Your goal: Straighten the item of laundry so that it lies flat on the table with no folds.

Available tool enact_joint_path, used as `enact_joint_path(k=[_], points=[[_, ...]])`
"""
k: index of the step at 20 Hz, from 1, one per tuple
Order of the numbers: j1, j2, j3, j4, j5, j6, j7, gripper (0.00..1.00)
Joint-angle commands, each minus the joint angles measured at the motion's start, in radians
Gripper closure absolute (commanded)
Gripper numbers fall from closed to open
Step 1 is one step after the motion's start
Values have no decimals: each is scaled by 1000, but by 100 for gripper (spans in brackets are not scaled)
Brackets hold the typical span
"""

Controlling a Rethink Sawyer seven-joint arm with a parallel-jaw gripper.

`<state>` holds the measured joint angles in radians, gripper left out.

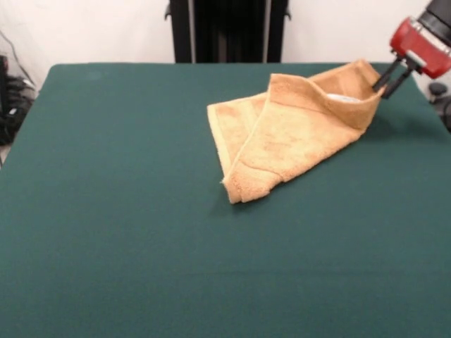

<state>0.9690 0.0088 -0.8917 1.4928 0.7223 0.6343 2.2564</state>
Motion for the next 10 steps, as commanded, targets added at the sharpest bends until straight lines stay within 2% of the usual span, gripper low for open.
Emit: enact_joint_path(k=[1, 7, 10], points=[[-14, 98, -2, -242, 20, 205, 450, 100], [-8, 134, -27, -272, 18, 210, 518, 100], [-5, 164, -60, -302, -3, 252, 558, 100]])
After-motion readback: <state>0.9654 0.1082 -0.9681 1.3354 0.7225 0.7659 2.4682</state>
